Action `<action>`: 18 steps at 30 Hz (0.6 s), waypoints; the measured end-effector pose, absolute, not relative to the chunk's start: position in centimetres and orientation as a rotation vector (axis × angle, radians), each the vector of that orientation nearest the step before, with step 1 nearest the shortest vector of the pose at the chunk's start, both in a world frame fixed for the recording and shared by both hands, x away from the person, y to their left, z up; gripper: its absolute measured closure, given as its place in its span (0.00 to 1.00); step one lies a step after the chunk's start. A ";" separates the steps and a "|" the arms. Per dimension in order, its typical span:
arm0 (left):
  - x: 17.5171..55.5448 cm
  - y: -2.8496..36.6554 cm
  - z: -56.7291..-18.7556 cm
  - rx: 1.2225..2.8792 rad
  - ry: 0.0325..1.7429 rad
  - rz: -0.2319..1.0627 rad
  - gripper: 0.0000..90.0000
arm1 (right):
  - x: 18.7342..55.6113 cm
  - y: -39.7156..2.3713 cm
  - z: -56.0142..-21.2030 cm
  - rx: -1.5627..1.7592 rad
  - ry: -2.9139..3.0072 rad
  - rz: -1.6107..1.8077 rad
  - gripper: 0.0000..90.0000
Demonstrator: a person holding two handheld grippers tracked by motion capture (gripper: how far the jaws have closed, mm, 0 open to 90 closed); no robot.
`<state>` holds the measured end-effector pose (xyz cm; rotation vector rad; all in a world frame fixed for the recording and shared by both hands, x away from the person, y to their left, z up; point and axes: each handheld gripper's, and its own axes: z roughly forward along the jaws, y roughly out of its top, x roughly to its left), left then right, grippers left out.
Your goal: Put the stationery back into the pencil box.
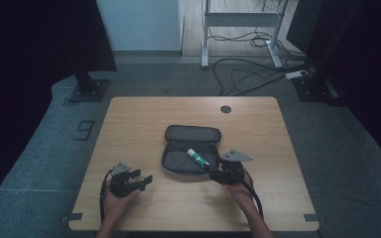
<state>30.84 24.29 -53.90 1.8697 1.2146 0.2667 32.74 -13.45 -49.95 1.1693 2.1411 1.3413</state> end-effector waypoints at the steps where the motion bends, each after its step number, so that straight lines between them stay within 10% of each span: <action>1: 30.8 24.3 -53.9 1.870 1.215 0.266 0.38 | 32.1 -14.1 -50.0 1.163 2.138 1.337 0.43; 18: 30.8 24.3 -53.9 1.870 1.215 0.261 0.38 | 28.7 -18.7 -52.0 1.205 2.117 1.275 0.43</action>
